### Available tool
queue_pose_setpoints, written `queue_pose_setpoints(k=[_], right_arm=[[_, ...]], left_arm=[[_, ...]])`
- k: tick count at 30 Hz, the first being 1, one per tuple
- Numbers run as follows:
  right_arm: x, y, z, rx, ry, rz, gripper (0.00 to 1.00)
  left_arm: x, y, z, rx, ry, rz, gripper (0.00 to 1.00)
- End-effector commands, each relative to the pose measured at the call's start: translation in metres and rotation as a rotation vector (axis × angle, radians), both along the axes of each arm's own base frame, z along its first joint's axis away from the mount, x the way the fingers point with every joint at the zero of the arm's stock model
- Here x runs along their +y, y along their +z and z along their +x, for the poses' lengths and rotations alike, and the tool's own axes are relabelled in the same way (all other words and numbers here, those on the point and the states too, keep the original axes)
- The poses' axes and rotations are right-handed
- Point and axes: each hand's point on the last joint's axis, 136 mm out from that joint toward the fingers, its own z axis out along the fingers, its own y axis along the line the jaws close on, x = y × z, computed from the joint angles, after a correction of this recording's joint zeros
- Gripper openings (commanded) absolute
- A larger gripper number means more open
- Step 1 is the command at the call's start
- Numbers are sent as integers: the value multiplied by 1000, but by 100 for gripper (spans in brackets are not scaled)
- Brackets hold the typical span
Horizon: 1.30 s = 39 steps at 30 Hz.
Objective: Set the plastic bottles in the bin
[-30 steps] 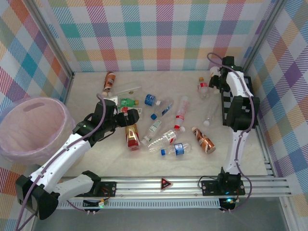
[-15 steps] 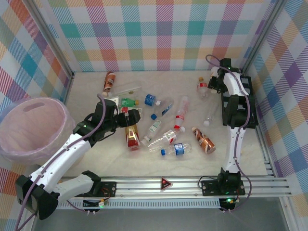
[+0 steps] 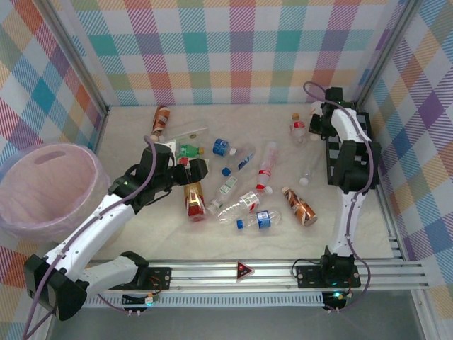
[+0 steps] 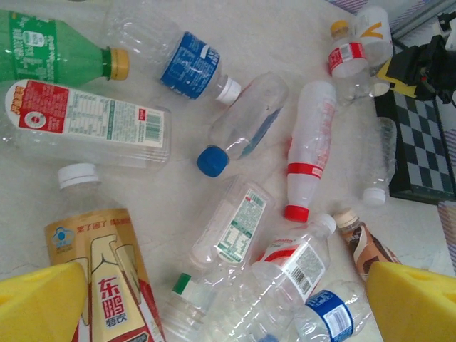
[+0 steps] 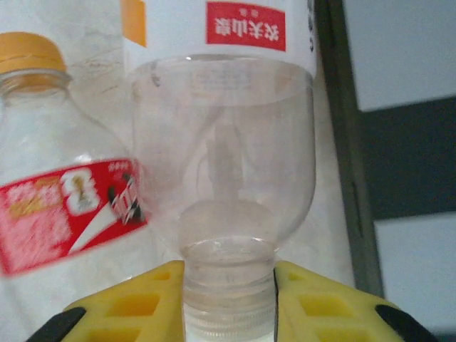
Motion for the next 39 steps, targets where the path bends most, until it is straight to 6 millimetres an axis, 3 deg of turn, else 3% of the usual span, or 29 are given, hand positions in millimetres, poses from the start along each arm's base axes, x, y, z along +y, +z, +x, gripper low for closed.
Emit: queue_pose_setpoints(k=[1, 6, 9, 11, 16, 21, 28, 39], right_arm=[[-4, 62, -10, -113, 25, -23, 31], [18, 93, -47, -144, 95, 58, 31], [31, 102, -69, -173, 119, 111, 32], [28, 102, -71, -156, 112, 96, 37], [6, 73, -52, -68, 39, 25, 57], [2, 42, -23, -40, 20, 30, 59], [-4, 23, 13, -63, -26, 35, 60], [7, -25, 33, 9, -16, 113, 66]], left_arm=[[-18, 20, 5, -32, -41, -81, 100], [-35, 31, 13, -48, -72, -159, 100], [-48, 47, 20, -77, -97, -243, 100], [-54, 50, 23, -78, -109, -269, 100], [-57, 44, 27, -60, -105, -261, 100], [-51, 38, 24, -51, -82, -245, 100], [-55, 40, 21, -45, -118, -235, 100], [-51, 39, 16, -49, -109, -233, 100]])
